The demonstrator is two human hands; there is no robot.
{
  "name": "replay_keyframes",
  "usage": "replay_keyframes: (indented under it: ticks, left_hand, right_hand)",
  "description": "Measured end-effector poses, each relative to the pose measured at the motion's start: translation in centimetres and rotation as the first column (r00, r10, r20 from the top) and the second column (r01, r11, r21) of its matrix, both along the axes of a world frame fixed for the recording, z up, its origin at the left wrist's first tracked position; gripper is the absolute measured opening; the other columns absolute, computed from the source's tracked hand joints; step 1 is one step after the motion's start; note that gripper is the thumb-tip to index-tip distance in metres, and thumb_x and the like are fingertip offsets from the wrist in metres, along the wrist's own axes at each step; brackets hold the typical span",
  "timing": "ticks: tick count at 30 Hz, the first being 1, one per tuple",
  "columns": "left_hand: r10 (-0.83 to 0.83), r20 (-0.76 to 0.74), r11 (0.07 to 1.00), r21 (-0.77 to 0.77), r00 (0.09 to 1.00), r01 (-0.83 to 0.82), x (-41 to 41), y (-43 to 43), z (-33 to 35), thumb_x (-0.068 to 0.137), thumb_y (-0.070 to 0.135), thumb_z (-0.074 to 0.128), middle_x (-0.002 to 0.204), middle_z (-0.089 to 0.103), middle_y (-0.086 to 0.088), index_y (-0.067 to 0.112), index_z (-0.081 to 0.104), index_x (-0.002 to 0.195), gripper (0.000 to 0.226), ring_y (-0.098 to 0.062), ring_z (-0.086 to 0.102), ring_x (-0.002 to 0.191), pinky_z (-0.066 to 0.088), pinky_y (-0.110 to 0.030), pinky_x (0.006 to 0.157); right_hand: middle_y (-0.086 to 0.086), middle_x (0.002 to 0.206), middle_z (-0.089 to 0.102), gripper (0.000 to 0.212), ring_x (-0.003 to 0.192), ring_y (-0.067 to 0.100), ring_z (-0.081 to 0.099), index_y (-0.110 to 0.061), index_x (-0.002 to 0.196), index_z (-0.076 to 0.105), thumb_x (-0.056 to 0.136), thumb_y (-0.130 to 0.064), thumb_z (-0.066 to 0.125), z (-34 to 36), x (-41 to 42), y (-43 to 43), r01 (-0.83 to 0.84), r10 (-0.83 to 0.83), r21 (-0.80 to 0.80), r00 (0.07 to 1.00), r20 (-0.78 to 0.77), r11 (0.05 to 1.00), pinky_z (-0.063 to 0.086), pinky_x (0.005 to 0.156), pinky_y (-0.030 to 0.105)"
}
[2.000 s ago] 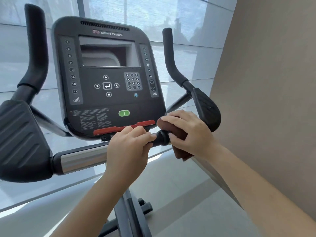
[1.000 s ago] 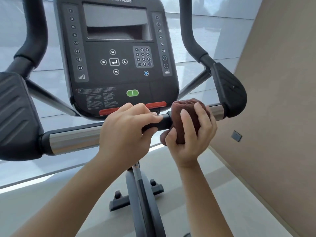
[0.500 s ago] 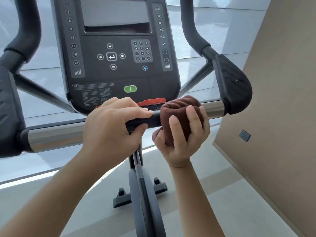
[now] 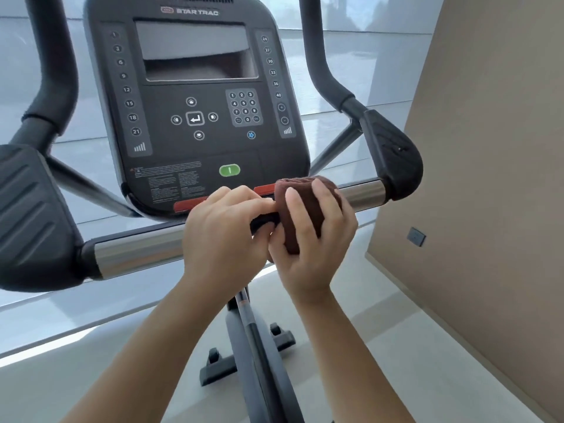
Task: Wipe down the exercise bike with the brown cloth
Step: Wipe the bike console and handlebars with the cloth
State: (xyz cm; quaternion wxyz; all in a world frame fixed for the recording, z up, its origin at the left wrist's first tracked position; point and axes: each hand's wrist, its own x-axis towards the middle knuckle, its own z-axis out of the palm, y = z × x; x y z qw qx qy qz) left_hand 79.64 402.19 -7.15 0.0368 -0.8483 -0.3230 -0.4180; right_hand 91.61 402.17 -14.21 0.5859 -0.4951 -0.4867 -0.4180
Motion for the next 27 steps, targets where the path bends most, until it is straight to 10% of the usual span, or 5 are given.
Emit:
replay_keyframes:
  ticks: [10, 27]
  left_hand:
    - [-0.164, 0.019, 0.969, -0.184, 0.986, 0.164, -3.5, -2.5, -0.6, 0.077, 0.004, 0.066, 0.112, 0.066, -0.006, 0.006, 0.067, 0.104, 0.028, -0.026, 0.057, 0.107, 0.038, -0.036, 0.094]
    - [-0.465, -0.012, 0.873, -0.169, 0.885, 0.457, -7.9, -16.4, -7.4, 0.072, -0.001, 0.07, 0.112, 0.064, -0.014, 0.003, 0.067, 0.101, 0.029, -0.033, 0.056, 0.11, 0.034, -0.039, 0.095]
  right_hand:
    - [0.015, 0.116, 0.061, 0.039, 0.096, 0.035, 0.053, -0.011, 0.114, 0.063, 0.075, -0.011, 0.066, 4.1, -1.0, -5.2, 0.073, -0.115, -0.409, 0.99, -0.078, 0.91, 0.051, 0.08, 0.04]
    - [0.002, 0.117, 0.059, 0.04, 0.099, 0.027, 0.051, -0.016, 0.113, 0.063, 0.074, -0.01, 0.058, -0.7, -8.1, -27.6, 0.214, -0.407, -0.608, 0.892, -0.198, 0.765, 0.04, 0.09, 0.025]
